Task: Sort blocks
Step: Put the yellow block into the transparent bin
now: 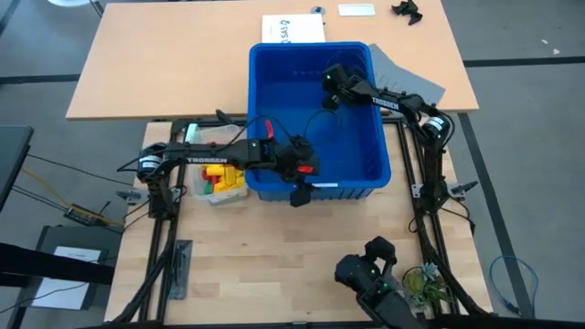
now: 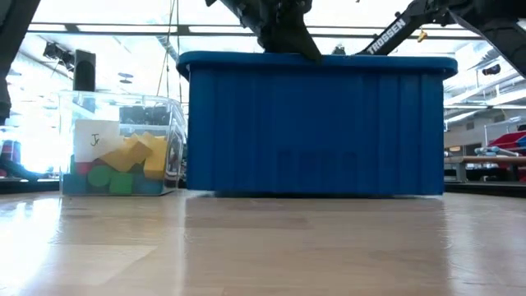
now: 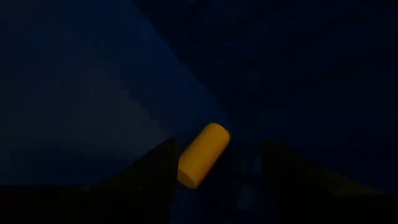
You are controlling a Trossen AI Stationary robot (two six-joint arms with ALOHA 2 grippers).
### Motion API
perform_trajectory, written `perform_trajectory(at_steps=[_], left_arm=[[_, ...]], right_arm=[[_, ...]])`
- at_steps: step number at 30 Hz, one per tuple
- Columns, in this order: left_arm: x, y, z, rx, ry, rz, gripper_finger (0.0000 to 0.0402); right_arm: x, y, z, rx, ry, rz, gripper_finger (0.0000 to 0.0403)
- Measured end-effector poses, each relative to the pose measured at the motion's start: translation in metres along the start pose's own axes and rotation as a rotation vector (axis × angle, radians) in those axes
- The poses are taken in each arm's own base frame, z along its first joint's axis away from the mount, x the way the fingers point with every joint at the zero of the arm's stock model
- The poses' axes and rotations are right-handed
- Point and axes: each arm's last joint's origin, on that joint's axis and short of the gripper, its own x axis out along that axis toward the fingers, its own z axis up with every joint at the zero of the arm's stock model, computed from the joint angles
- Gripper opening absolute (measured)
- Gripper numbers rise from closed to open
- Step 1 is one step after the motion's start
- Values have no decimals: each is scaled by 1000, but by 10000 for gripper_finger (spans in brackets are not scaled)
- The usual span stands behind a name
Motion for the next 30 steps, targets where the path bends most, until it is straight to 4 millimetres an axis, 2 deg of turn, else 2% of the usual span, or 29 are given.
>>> perform_trajectory(at_steps=[4, 8, 21, 30], left_arm=[[-10, 1, 7, 19, 17, 39, 247], [-11, 2, 5, 45, 43, 85, 247], [-27, 7, 11, 71, 4, 197, 247], [-49, 15, 19, 181, -27, 384, 247]], right_arm=[[15, 0, -9, -72, 56, -15, 227], [25, -1, -16, -176, 106, -13, 227], [27, -3, -18, -689, 112, 25, 227], [23, 6, -18, -717, 61, 133, 227]])
